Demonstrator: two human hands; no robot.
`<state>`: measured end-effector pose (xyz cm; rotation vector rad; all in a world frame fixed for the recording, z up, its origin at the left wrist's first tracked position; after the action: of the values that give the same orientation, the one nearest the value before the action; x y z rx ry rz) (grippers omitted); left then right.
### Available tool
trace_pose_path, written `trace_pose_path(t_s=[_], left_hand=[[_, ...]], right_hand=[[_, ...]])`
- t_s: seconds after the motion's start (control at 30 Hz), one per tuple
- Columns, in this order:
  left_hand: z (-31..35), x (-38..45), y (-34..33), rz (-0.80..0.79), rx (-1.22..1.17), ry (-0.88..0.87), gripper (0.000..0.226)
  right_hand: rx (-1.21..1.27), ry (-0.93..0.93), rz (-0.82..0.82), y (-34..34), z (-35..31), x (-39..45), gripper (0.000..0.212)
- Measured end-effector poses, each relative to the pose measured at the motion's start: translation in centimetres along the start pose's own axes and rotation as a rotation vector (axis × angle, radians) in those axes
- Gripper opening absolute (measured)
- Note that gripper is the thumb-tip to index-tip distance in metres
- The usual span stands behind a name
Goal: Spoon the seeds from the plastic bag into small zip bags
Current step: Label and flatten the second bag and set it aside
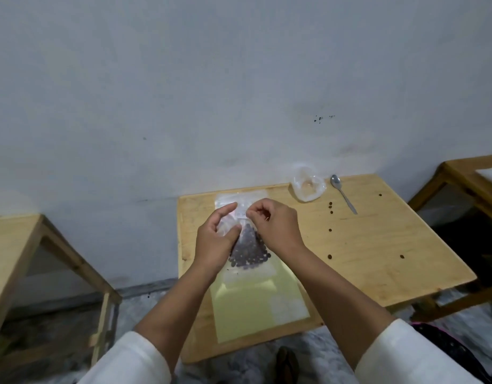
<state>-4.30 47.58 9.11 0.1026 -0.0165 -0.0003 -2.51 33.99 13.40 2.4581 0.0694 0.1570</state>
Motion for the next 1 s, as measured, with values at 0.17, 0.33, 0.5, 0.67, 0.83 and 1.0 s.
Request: trace_pose_path(t_s=[0.17,0.33,0.5,0.67,0.83,1.0], left_hand=[[1.3,0.2,0.8,0.024,-0.052,-0.033,0.039],[1.5,0.5,1.3,0.116,-0.105,-0.037,0.016],[1.4,1.1,1.4,0.179,-0.103,-0.015,0.015],[2.2,1.6,1.6,0.204,-0.104,-0.029,0.016],[2.3,1.7,1.6,0.232,-0.136,-0.033,0.016],[2.2,1.5,1.8,0.245,-0.125,-0.048,0.017]], right_hand=[[-0.085,0.067,0.019,-0.2,-1.4,0.6,0.008],[-0.091,0.097,0.021,-0.7,-2.0,0.8,0.007],[-0.102,0.16,0.076,-1.3,-1.9,0.5,0.025],[-0.242,0.361,0.147,-2.0,-2.5,-0.5,0.031],[-0.31,0.338,0.146,-2.6,-2.0,-0.3,0.034],[-0.326,0.291,0.118,-2.5,-1.6,0.0,0.047]])
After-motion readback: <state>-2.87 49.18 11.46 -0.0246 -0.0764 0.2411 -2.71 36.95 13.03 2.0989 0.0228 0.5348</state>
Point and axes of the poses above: each hand's wrist, its own x-axis towards the middle knuckle, its own y-axis out of the back of the hand, z = x × y, the point moved 4 cm from there along x, towards the middle knuckle, and after that the axes turned 8 degrees about -z, right-handed, at the moved point
